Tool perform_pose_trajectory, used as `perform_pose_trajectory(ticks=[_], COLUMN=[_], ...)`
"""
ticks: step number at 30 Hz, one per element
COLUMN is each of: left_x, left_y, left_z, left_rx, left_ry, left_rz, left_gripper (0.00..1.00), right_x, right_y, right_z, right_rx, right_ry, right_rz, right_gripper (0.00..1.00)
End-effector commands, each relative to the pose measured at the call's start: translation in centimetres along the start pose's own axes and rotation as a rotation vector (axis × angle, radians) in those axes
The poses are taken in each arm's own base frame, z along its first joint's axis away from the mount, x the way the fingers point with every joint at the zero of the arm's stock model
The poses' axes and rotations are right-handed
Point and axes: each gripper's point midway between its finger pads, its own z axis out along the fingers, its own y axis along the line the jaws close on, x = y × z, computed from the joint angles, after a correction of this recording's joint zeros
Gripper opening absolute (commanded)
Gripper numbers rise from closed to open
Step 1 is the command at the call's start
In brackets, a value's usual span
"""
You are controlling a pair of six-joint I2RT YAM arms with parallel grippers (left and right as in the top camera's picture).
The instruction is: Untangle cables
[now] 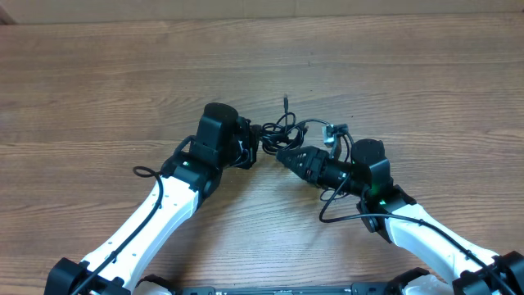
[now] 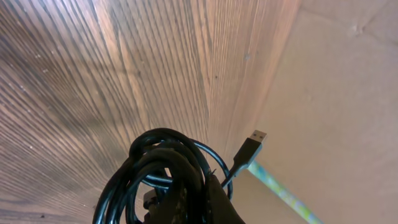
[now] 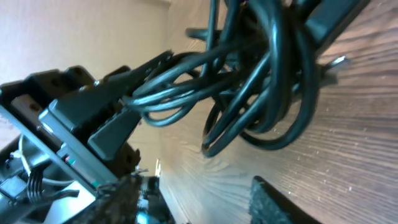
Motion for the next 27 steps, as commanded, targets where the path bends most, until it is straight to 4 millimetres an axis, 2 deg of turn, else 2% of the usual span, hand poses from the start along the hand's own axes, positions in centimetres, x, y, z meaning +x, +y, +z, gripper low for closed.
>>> perform_pose_trajectory(ticks=[1, 5, 14, 27], left_x=[1.0, 1.4, 3.0, 3.8], left_y=[-0.7, -0.6, -0.5, -0.4], left_z=[-0.4, -0.4, -0.5, -0.6], left_rx=[0.019, 0.014, 0.009, 0.001], left_ry=[0.037, 0.052, 0.134, 0.184], left_rz=[0.032, 0.046, 0.055, 0.065], left_gripper=[0.04, 0.04, 0.04, 0.04], right_x=[-1.0, -0.9, -1.6, -2.2], right_y=[0.4, 0.3, -0.1, -0.4], right_z=[0.0, 0.0, -0.1, -0.1], right_rx=[0.001, 0.003, 0.026, 0.045], right_ry=[-0.045, -0.044, -0.084, -0.122], right_rz=[0.016, 0.017, 0.019, 0.020], right_gripper=[0.49, 0.42, 0.41, 0.37])
